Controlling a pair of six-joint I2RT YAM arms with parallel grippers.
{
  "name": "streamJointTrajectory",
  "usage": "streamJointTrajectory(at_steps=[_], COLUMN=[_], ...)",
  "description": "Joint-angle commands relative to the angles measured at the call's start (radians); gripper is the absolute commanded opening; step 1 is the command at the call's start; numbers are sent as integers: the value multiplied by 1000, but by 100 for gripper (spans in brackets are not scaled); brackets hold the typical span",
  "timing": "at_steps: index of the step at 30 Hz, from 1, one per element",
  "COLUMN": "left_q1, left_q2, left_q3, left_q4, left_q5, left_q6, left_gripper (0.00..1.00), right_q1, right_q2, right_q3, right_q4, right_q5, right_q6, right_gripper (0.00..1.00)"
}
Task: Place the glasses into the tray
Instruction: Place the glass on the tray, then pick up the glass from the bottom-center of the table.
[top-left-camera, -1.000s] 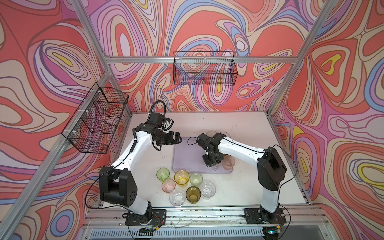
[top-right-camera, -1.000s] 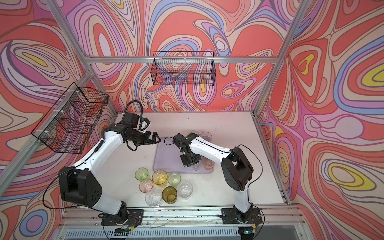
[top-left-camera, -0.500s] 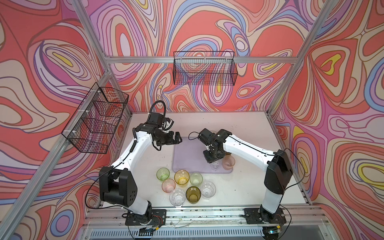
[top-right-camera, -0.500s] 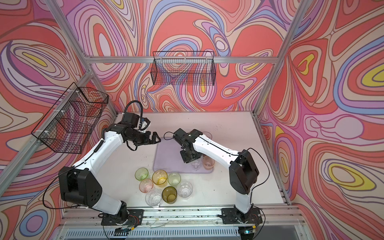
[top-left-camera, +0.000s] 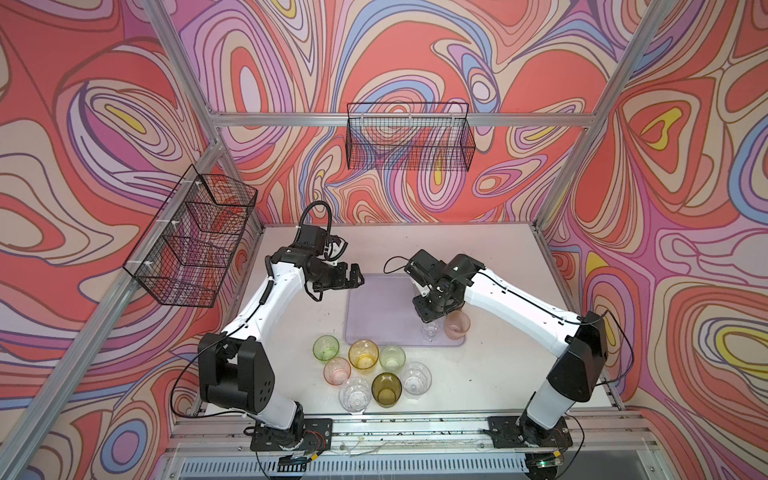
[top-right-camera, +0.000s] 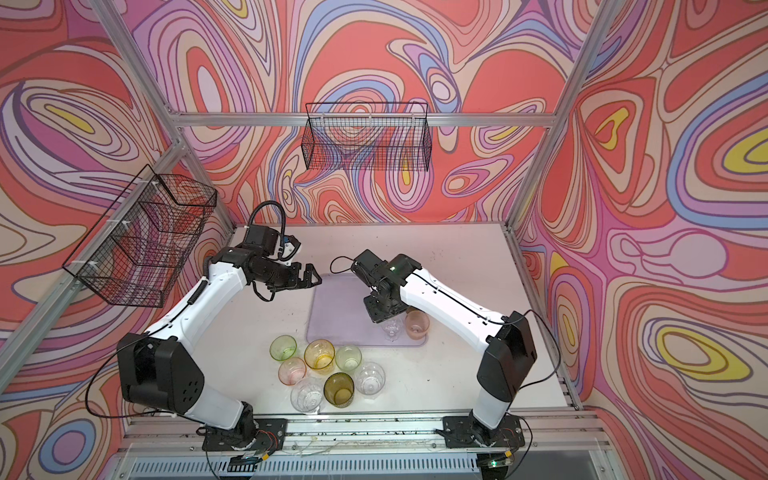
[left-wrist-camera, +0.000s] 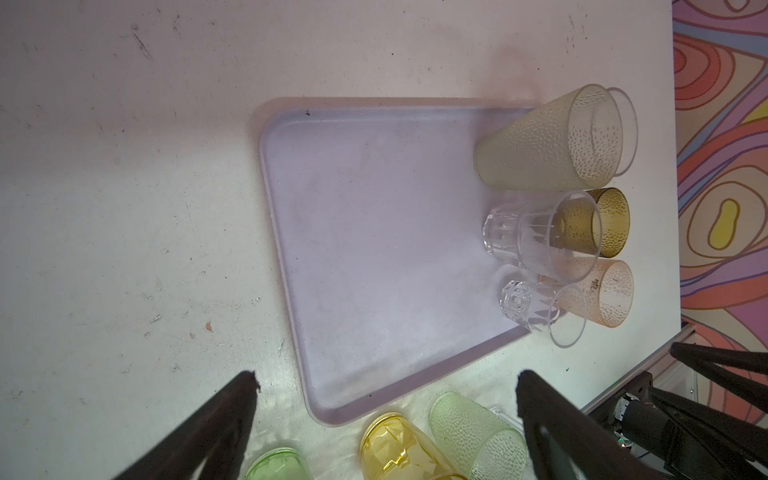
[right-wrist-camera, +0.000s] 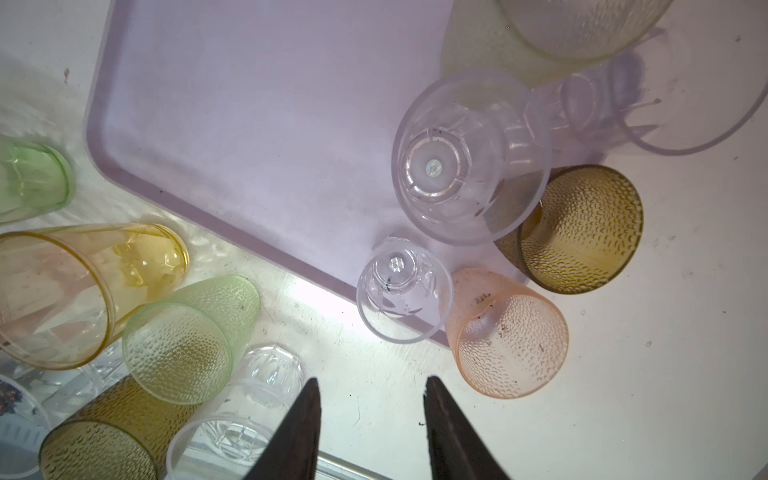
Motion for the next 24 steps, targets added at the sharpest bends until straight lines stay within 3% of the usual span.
streamJointTrajectory(at_steps=[1,12,24], left_q1=[-7,-7,-7], left_q2=[-16,-14,-16], left_q3=[17,19,20], left_q4=[-19,-22,-24], left_q5=[-7,-11,-18], left_q6=[20,22,24], left_gripper=[100,100,100], right_q1=[32,131,308], right_q2=[-50,-119,-184], right_q3=[11,-22,-103], right_q4=[-20,-24,2], right_q5=[12,-17,-15], right_q6=[-31,-74,-68], right_gripper=[43,43,43])
